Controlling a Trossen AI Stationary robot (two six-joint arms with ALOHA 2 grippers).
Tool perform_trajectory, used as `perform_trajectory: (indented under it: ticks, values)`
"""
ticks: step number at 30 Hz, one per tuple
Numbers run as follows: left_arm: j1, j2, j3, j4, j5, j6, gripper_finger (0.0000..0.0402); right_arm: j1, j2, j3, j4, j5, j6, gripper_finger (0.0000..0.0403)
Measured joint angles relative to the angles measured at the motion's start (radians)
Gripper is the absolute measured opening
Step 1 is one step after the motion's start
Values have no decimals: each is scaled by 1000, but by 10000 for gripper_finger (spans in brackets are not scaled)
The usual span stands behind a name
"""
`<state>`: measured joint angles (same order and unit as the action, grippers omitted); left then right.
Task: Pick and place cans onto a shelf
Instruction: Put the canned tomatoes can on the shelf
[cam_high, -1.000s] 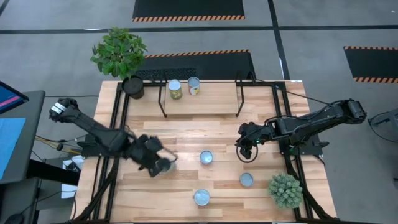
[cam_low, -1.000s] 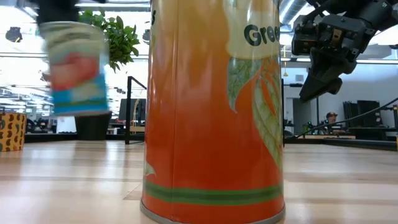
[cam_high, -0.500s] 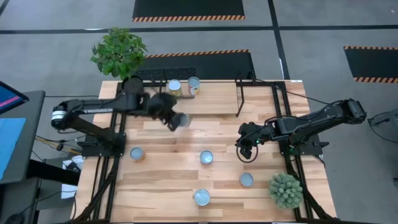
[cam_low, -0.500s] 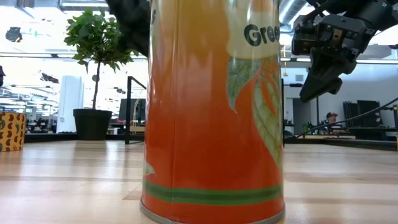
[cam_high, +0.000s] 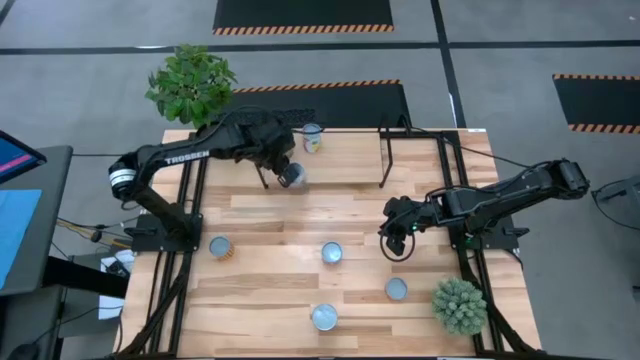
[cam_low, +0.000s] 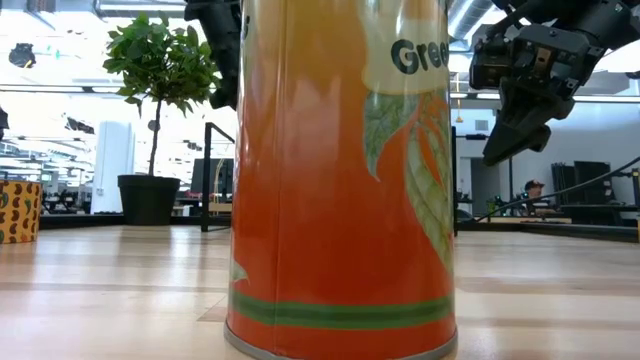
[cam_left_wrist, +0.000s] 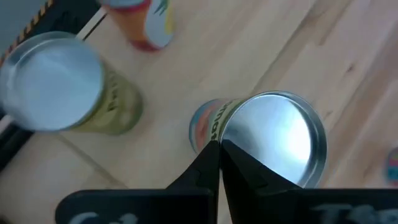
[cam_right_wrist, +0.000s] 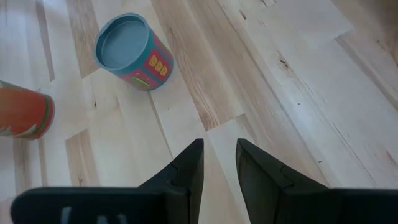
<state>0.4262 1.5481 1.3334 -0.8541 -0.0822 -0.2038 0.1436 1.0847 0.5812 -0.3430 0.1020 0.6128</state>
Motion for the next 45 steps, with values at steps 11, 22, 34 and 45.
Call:
perform_trajectory:
  ticks: [11,22,34,45]
  values:
    - [76,25,31,-97,-63,62,0,0,0,0,-1,-25,-3,118]
    - [121,25,31,-102,-28,72,0,0,0,0,-1,-28,-3,118]
    - [121,25,31,-99,-37,88,1,1,0,0,0,-54,0,118]
    - [154,25,16,-67,-50,81,53,1,0,0,0,-54,0,118]
